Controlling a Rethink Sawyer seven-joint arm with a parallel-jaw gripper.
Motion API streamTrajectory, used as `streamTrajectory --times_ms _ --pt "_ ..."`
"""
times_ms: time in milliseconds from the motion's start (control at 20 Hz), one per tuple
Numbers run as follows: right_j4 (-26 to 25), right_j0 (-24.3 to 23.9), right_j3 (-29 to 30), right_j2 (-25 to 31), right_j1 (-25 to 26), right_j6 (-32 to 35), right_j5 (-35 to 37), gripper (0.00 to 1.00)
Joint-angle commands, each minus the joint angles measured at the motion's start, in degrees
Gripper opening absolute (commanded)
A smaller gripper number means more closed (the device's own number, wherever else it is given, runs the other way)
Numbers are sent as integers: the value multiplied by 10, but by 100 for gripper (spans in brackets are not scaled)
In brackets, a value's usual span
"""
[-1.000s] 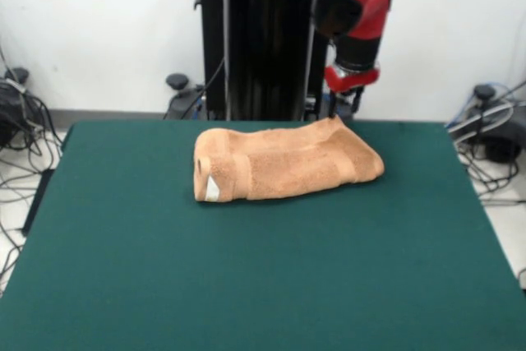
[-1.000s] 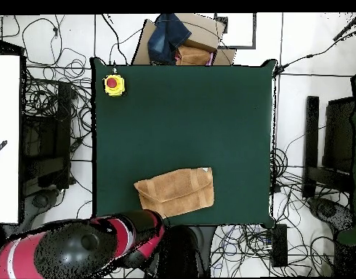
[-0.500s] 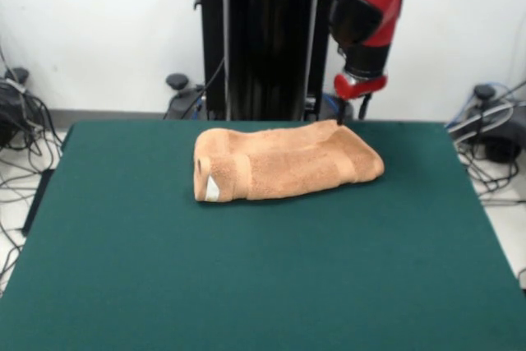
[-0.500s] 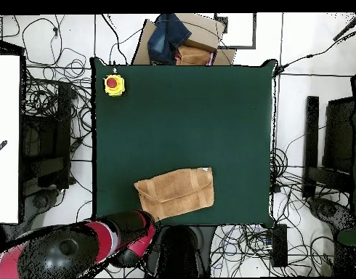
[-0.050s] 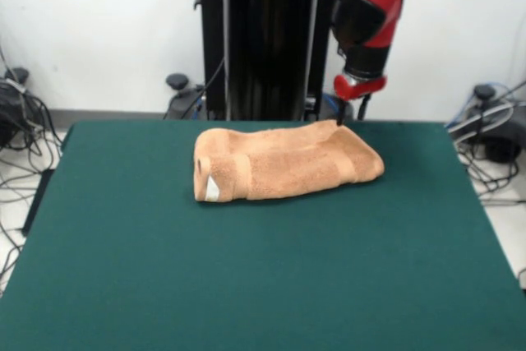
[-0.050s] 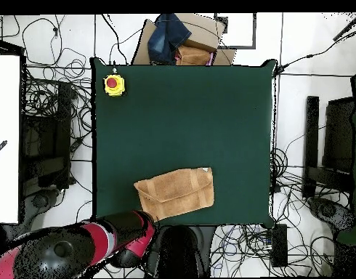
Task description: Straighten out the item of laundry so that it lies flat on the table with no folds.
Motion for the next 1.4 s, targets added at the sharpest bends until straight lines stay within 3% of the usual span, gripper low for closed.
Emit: streamTrajectory --times_ms 50,250,450,850,1400 --pt "24 -18 -75 16 24 27 44 100" --pt "20 -15 -68 20 10 25 53 100" --pt "-17 -55 -27 56 -50 14 93 100" --pt "-48 -97 -8 88 -94 -5 144 100" --pt "-42 -65 -36 57 -54 13 113 100"
